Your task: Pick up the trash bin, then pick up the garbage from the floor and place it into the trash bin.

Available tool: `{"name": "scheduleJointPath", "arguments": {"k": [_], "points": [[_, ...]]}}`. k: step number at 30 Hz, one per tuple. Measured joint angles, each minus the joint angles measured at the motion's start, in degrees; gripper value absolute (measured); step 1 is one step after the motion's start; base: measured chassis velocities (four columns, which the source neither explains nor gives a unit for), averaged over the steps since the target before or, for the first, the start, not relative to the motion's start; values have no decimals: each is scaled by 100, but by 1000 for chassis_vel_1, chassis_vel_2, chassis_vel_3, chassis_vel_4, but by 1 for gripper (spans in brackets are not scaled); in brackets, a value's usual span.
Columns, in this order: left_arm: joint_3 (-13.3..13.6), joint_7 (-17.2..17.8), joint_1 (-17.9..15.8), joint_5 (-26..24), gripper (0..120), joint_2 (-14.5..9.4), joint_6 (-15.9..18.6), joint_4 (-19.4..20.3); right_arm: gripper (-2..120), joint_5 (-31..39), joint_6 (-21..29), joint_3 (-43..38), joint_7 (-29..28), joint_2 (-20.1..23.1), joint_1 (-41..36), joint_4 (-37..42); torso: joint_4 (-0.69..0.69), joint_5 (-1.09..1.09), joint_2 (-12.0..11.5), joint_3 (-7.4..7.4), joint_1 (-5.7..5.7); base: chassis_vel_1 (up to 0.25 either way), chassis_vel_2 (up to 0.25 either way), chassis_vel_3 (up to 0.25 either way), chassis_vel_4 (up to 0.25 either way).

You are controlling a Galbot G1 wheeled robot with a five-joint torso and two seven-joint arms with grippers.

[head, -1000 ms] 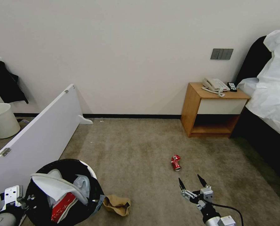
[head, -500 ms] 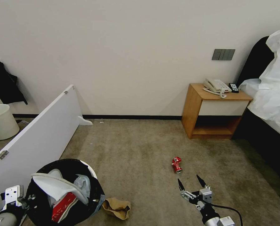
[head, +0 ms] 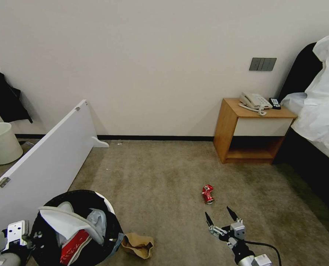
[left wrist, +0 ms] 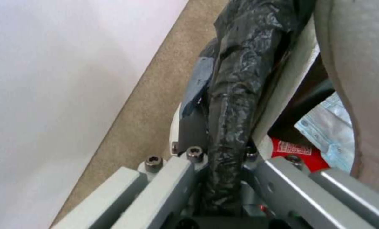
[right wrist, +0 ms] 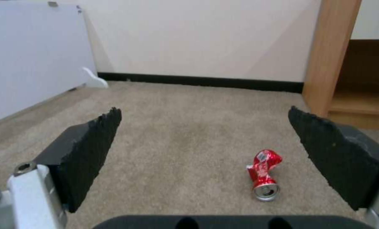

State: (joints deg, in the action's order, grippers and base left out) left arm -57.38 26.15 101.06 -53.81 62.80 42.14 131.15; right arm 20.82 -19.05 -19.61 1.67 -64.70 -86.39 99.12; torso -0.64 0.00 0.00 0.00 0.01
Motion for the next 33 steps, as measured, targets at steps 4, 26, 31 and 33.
{"name": "scheduleJointPath", "arguments": {"k": [4, 26, 31, 33], "points": [[4, 18, -8, 43, 0, -3, 0, -12, 100, 0, -3, 1, 22, -1, -20, -1, -1, 0, 0, 0, 0, 0, 0, 0, 0], [77, -19, -115, 447, 0, -56, -32, -258, 100, -9, -48, -6, 130, -56, -44, -29, 0, 0, 0, 0, 0, 0, 0, 0, 0], [77, 31, -149, 403, 0, -48, -25, -257, 100, 24, -46, 18, 129, -11, 6, -17, 0, 0, 0, 0, 0, 0, 0, 0, 0], [81, 47, -157, 400, 0, -43, -21, -257, 100, 30, -44, 17, 127, 4, 8, -12, 0, 0, 0, 0, 0, 0, 0, 0, 0]]}}
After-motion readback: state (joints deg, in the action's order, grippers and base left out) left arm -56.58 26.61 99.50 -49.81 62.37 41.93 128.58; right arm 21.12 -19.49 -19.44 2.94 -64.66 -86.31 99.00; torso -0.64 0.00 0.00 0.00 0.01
